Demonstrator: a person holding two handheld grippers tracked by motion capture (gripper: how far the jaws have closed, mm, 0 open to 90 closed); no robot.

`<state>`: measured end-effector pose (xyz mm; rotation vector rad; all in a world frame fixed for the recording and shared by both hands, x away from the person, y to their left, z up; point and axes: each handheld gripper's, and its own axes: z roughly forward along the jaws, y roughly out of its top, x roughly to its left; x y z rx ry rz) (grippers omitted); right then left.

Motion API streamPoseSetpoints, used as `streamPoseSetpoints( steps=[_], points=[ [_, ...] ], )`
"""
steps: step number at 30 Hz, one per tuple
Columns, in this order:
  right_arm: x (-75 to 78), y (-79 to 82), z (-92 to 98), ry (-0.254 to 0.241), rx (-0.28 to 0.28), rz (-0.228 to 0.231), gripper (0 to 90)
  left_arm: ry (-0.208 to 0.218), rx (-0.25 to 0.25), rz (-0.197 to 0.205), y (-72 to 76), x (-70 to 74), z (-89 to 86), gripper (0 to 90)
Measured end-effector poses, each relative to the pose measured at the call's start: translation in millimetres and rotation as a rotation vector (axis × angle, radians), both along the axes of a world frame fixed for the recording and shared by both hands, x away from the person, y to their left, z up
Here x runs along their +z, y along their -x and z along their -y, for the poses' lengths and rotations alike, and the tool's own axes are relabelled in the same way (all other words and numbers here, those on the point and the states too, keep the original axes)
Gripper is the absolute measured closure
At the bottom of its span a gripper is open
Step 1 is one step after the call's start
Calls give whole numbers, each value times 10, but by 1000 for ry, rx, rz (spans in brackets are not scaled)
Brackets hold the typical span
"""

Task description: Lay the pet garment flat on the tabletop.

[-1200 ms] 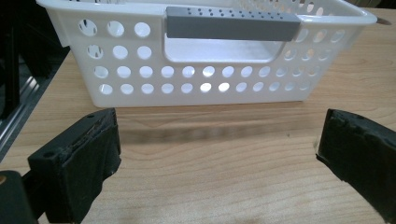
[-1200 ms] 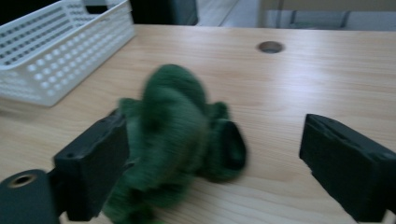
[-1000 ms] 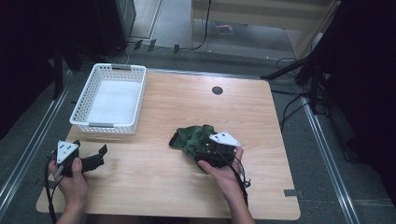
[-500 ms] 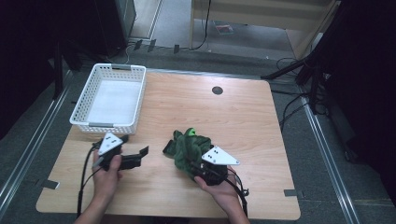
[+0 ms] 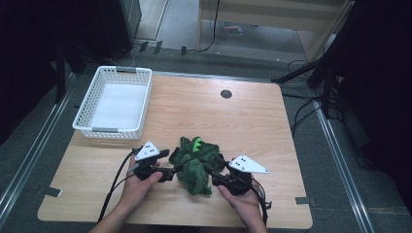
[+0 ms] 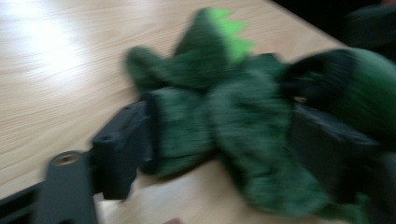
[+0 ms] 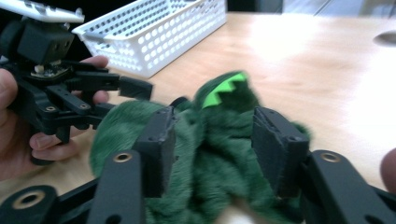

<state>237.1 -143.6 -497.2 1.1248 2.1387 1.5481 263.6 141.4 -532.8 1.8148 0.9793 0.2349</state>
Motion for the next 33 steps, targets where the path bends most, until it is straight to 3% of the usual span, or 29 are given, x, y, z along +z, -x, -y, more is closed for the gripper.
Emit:
streamPoseSetpoints(
  steps=[2,3,4,5,8,10,11,12,14,16,19,20,21,22,23,24,25,26,27,30,31,33],
  points=[
    [-28,10,-49,21,14,-1,562,35,-65,6,42,2,42,253],
    [-77,25,-134,78,22,3,623,37,-88,10,62,-4,61,284],
    [-77,25,-134,78,22,3,623,31,-112,16,83,-11,77,284],
    [-95,18,-166,105,2,-7,700,21,-140,20,100,-22,93,302],
    [-85,-7,-144,96,-30,-9,734,-36,-219,43,145,-54,118,309],
    [-70,-68,-108,84,-72,-10,744,-58,-275,36,161,-63,112,310],
    [-61,-165,-107,107,-119,-18,720,-66,-285,35,168,-67,112,309],
    [-61,-165,-107,107,-119,-18,720,-75,-284,34,170,-69,111,309],
    [-54,-251,-150,117,-142,-20,623,-79,-239,28,160,-81,123,308],
    [-57,-333,-258,174,-166,-13,554,-85,-197,8,145,-88,147,311],
    [-56,-469,-400,184,-115,-29,466,-79,-213,-4,152,-104,149,441],
    [-74,-593,-481,214,-83,-83,456,-90,-228,1,165,-102,145,574],
    [-74,-593,-481,214,-83,-83,456,-102,-230,15,182,-101,142,574],
    [-118,-731,-527,252,-46,-145,675,-113,-240,25,196,-98,133,701],
    [-118,-731,-527,252,-46,-145,675,-117,-253,25,202,-95,119,701],
    [-143,-860,-566,322,-42,-159,832,-111,-273,22,206,-95,106,759],
    [-128,-940,-560,341,-61,-145,857,-118,-293,21,211,-95,99,775],
    [-128,-940,-560,341,-61,-145,857,-132,-310,20,219,-100,101,775],
    [-100,-1035,-534,335,-96,-130,861,-143,-322,17,228,-104,104,780],
    [28,-1308,-343,275,-281,-102,742,-180,-360,17,247,-106,91,750],
    [77,-1362,-268,238,-308,-104,706,-180,-370,12,245,-104,78,691],
    [168,-1381,-155,175,-301,-98,628,-146,-383,4,225,-88,6,516]
  ],
)
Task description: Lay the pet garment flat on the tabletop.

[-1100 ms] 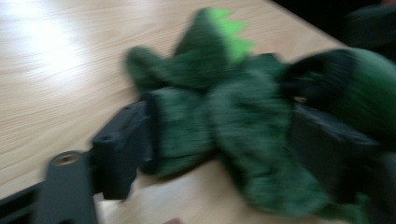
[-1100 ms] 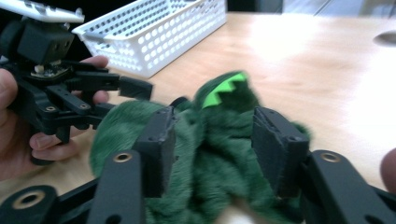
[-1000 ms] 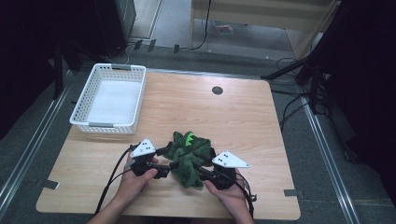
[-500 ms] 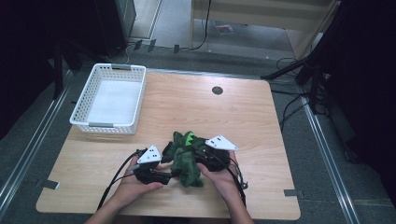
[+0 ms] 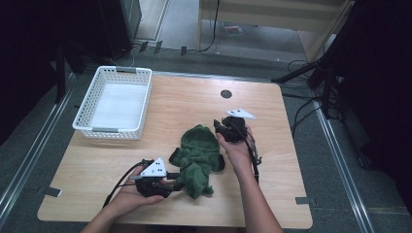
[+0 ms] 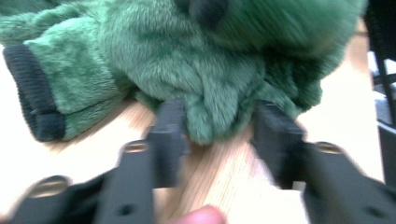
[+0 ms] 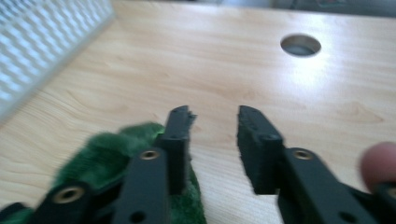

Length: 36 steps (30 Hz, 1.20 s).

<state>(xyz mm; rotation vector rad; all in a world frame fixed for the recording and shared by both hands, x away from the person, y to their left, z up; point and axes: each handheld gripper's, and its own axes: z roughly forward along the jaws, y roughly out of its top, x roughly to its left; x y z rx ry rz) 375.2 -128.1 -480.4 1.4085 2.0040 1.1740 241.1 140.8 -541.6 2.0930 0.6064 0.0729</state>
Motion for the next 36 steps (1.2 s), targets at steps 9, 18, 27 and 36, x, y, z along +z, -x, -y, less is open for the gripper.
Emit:
streamPoseSetpoints(
  steps=[9,18,27,36],
  points=[
    [-196,225,95,37,115,-59,484,135,392,-56,-435,147,-330,424],
    [-399,164,-13,118,102,-155,662,-39,569,-90,-1084,125,222,415],
    [-439,117,87,115,67,-55,900,-109,646,-64,-1317,-23,319,870],
    [-373,87,310,9,5,-56,806,13,590,-73,-1330,96,146,517]
  ],
)
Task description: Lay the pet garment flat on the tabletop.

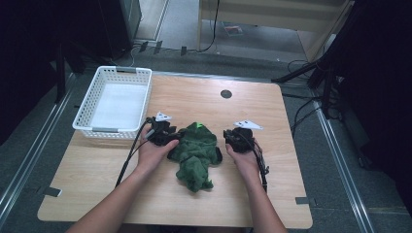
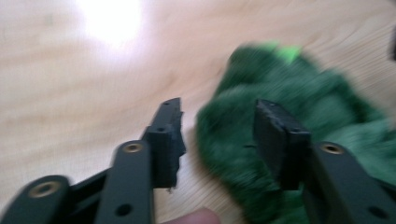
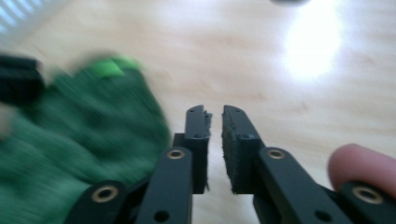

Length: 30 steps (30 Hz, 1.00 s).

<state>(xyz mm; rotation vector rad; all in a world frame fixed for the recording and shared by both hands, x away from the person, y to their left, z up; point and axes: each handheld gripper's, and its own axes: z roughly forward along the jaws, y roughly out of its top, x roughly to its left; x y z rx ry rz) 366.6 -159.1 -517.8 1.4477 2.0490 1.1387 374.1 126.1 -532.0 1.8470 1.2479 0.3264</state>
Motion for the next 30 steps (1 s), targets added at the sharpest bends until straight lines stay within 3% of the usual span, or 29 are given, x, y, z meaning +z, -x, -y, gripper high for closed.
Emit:
streamPoseSetpoints(
  steps=[3,4,5,7,8,9,10,12,18,20,23,25,26,28,30],
  points=[
    [117,-36,-117,-43,41,21,798,49,49,55,-7,116,-4,533],
    [157,-72,-295,-32,75,28,793,54,63,56,-25,141,10,586],
    [157,-72,-295,-32,75,28,793,57,67,52,-47,149,32,586],
    [138,-107,-496,8,99,30,793,51,45,16,-87,123,90,643],
    [106,-128,-576,22,114,17,797,27,25,-7,-99,89,126,692],
    [13,-169,-679,39,124,-27,815,-10,7,-31,-106,49,157,749],
    [-34,-182,-702,54,120,-44,823,-40,-1,-49,-109,9,178,765],
    [-77,-195,-715,75,117,-55,831,-55,-12,-71,-118,-51,187,778],
    [-187,-246,-693,136,95,-66,848,-67,7,-74,-186,-106,226,802],
    [-210,-275,-688,158,79,-58,855,-67,8,-56,-238,-129,278,811],
    [-229,-345,-679,148,74,-53,851,-53,-1,-93,-340,-100,301,775],
    [-205,-371,-675,156,80,-63,808,-11,0,-107,-375,-71,266,703],
    [-182,-369,-664,160,79,-61,777,6,0,-103,-370,-48,239,639],
    [-114,-331,-596,116,88,-44,749,34,7,-79,-319,8,183,521],
    [-47,-273,-515,83,83,-23,727,34,21,-45,-244,53,126,499]
  ],
)
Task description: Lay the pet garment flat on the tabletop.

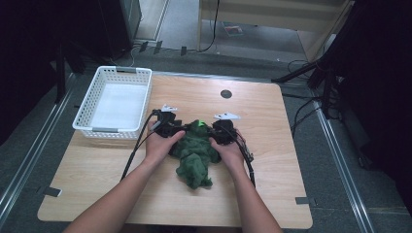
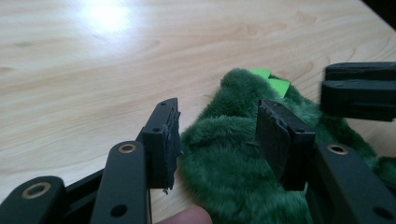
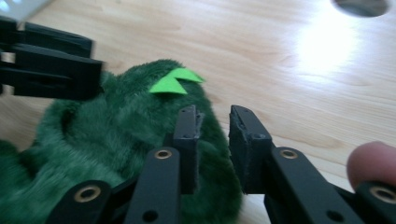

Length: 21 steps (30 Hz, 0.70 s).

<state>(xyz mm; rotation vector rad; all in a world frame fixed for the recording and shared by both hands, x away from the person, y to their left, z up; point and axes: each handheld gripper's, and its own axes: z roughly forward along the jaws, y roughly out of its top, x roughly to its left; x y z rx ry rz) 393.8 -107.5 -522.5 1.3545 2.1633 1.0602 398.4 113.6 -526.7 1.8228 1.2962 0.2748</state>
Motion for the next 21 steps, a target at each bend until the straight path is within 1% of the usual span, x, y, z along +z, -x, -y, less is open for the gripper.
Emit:
streamPoseSetpoints(
  steps=[1,2,3,4,5,6,7,8,9,10,11,12,14,16,17,19,20,21],
  points=[
    [25,23,38,-8,-7,3,708,-4,3,5,24,9,-23,495],
    [42,40,76,-20,-17,-2,693,-10,9,-1,40,11,-45,495],
    [52,52,117,-35,-26,-5,682,-16,18,-15,55,8,-66,496],
    [53,64,179,-71,-28,-24,619,-14,22,-27,67,-2,-87,507],
    [53,64,179,-71,-28,-24,619,-7,12,-43,74,-17,-91,507],
    [42,64,192,-89,-8,-37,600,-27,-5,-54,79,-37,-82,518],
    [20,64,186,-77,3,-53,595,-50,-13,-60,90,-60,-64,527],
    [-6,65,171,-58,-1,-65,597,-65,-24,-60,98,-83,-49,542],
    [-32,65,155,-49,1,-73,613,-70,-30,-64,102,-103,-30,569],
    [-80,63,120,-25,8,-86,670,-77,-37,-66,105,-116,-18,630],
    [-80,63,120,-25,8,-86,670,-86,-40,-65,107,-123,-5,630],
    [-99,63,98,-2,-1,-83,712,-86,-39,-62,108,-131,12,655],
    [-123,50,77,20,-8,-78,797,-103,-55,-60,107,-139,37,744],
    [-137,28,72,25,-24,-76,861,-114,-63,-54,97,-147,60,817],
    [-143,18,71,24,-30,-78,877,-115,-67,-57,85,-147,64,844],
    [-160,-8,78,33,-41,-75,896,-100,-53,-60,59,-154,72,871],
    [-163,-22,85,29,-53,-73,900,-95,-54,-62,41,-158,72,877],
    [-167,-39,91,35,-74,-64,900,-90,-40,-57,19,-163,87,880]
  ],
)
